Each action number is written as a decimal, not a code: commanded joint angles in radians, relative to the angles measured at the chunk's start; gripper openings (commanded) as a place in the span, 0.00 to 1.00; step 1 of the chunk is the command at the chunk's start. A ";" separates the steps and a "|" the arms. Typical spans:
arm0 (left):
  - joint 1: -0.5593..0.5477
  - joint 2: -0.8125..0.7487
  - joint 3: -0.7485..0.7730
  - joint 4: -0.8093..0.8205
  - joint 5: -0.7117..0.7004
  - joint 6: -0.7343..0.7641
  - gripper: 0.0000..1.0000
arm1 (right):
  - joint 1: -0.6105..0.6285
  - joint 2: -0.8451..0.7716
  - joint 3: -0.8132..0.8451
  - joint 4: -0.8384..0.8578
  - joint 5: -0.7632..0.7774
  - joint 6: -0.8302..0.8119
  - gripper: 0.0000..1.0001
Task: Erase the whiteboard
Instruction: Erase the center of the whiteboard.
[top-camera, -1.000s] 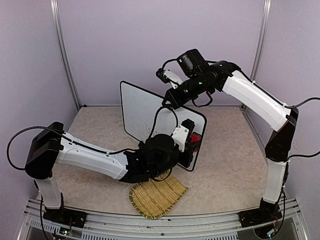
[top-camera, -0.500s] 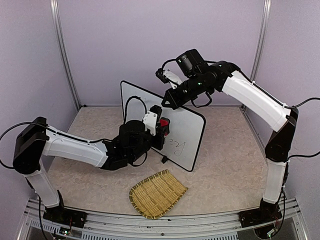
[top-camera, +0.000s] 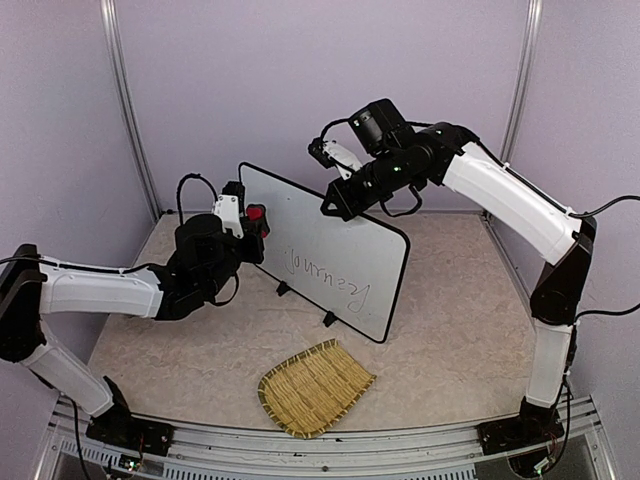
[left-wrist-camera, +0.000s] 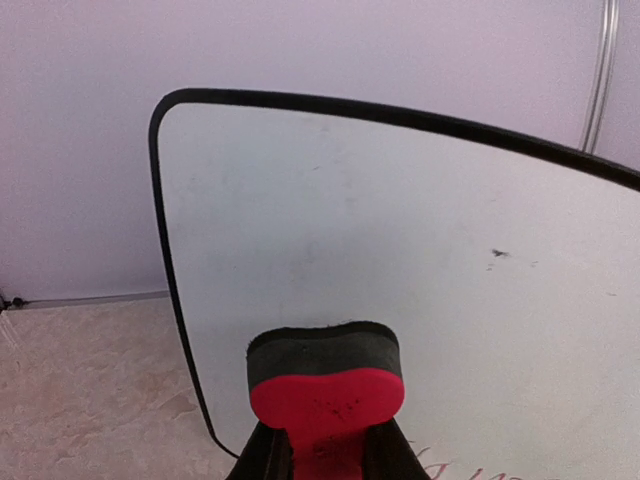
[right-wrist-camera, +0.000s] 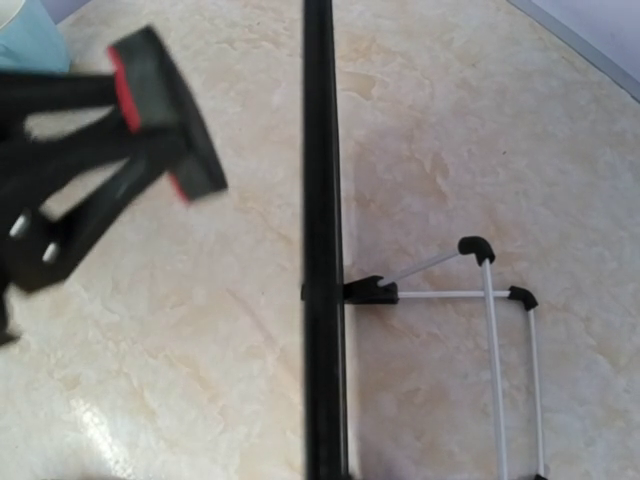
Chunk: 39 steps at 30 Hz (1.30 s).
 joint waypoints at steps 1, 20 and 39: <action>0.047 0.005 -0.037 -0.044 0.019 -0.014 0.18 | 0.013 0.022 -0.012 -0.066 -0.061 0.056 0.00; 0.082 0.297 -0.025 0.188 0.009 0.147 0.17 | -0.026 -0.019 -0.036 -0.039 -0.093 0.050 0.00; 0.279 0.396 0.045 0.123 0.200 -0.037 0.17 | -0.047 -0.038 -0.088 0.021 -0.154 0.037 0.00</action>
